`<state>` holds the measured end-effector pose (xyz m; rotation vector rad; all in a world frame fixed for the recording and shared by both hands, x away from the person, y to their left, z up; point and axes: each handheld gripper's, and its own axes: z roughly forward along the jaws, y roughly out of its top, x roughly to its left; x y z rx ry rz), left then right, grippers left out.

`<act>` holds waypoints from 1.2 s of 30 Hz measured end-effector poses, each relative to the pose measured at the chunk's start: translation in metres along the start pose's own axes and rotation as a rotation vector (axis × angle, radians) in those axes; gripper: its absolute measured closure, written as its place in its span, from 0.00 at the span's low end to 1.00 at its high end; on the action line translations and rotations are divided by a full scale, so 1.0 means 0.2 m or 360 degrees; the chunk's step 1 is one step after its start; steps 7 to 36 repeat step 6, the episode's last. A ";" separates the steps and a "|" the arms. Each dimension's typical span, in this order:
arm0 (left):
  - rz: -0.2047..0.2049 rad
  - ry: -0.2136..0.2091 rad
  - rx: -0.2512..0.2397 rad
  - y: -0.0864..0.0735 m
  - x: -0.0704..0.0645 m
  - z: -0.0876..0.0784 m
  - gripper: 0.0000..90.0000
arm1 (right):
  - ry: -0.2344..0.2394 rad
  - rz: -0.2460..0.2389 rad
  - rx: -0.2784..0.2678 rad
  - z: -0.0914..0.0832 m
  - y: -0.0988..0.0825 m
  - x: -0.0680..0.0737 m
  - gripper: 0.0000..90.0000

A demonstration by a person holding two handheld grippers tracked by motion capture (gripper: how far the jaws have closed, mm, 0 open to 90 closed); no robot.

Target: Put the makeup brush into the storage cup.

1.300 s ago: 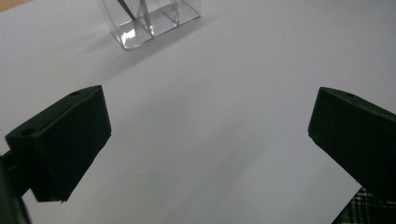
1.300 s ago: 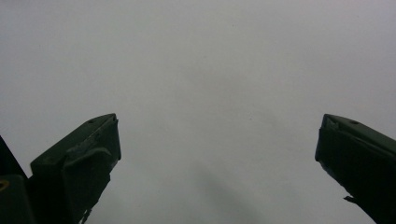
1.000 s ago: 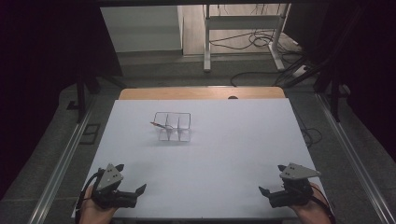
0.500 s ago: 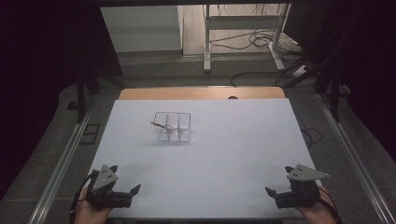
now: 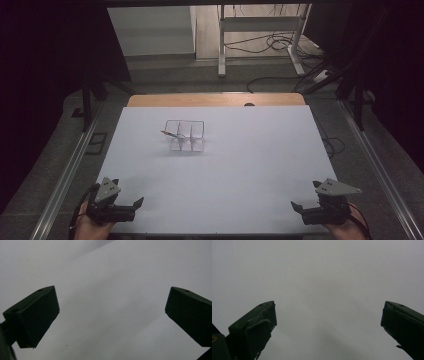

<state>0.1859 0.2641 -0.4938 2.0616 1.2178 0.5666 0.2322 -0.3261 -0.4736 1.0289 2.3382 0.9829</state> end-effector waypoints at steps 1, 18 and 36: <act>-0.0004 0.0001 0.0002 0.00 0.00 0.00 0.00 | 0.0000 0.0001 0.0016 0.00 0.00 0.00 0.01; 0.0004 0.0004 0.0008 0.00 0.00 0.00 0.00 | -0.0003 -0.0001 0.0023 0.00 -0.01 -0.01 0.01; 0.0004 0.0004 0.0008 0.00 0.00 0.00 0.00 | -0.0003 -0.0001 0.0023 0.00 -0.01 -0.01 0.01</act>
